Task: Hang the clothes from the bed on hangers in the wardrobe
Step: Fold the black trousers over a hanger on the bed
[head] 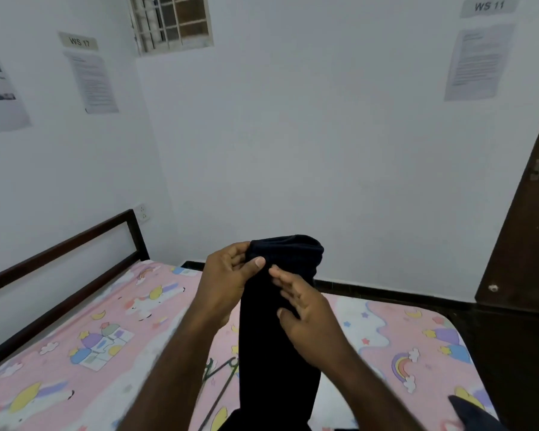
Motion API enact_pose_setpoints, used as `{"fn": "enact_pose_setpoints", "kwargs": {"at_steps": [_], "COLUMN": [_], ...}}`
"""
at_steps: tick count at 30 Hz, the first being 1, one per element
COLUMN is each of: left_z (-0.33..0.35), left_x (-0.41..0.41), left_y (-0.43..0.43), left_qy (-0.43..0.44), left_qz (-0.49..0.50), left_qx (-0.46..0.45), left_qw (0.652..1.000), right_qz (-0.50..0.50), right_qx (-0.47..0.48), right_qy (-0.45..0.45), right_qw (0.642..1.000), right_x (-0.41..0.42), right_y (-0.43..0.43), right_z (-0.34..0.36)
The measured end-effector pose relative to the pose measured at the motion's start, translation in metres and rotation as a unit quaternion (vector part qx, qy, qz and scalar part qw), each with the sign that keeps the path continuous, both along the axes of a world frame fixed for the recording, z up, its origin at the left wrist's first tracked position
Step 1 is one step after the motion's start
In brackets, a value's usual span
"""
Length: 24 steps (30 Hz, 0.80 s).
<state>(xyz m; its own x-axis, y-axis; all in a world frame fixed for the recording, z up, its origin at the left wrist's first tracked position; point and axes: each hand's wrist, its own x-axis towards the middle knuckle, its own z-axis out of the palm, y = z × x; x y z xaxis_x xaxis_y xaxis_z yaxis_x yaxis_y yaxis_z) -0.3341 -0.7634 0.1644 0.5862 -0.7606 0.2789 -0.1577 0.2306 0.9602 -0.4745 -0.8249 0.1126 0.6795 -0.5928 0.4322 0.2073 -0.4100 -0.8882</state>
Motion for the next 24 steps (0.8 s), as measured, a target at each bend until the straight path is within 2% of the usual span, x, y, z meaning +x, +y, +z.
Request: {"fn": "enact_pose_setpoints", "kwargs": {"at_steps": [3, 6, 10, 13, 16, 20, 24], "left_z": [-0.014, -0.022, -0.024, -0.026, -0.025, -0.025, -0.019], "left_x": [0.004, 0.005, 0.003, 0.004, 0.011, 0.021, 0.027], "left_y": [0.004, 0.01, 0.014, 0.013, 0.013, 0.017, 0.023], "left_qy": [-0.047, -0.064, -0.09, -0.094, -0.06, -0.045, -0.042], "left_qz": [0.013, 0.013, -0.002, 0.006, 0.036, 0.046, 0.052], "left_qx": [0.007, 0.0, -0.008, -0.013, -0.026, -0.031, -0.048], "left_qw": [0.999, 0.998, 0.996, 0.995, 0.997, 0.997, 0.997], "right_qz": [-0.105, -0.207, -0.118, -0.052, -0.02, -0.009, 0.025], "right_qx": [0.015, -0.072, -0.179, -0.219, -0.267, -0.259, -0.284], "right_qy": [-0.029, -0.008, 0.194, 0.269, 0.27, 0.199, 0.277], "right_qw": [0.994, 0.976, 0.957, 0.936, 0.925, 0.945, 0.918], "right_x": [-0.017, -0.043, -0.056, -0.054, -0.049, -0.039, -0.028], "right_y": [-0.019, -0.047, -0.083, -0.098, -0.103, -0.099, -0.102], "right_z": [-0.001, 0.009, 0.019, 0.026, 0.032, 0.042, 0.043]}}
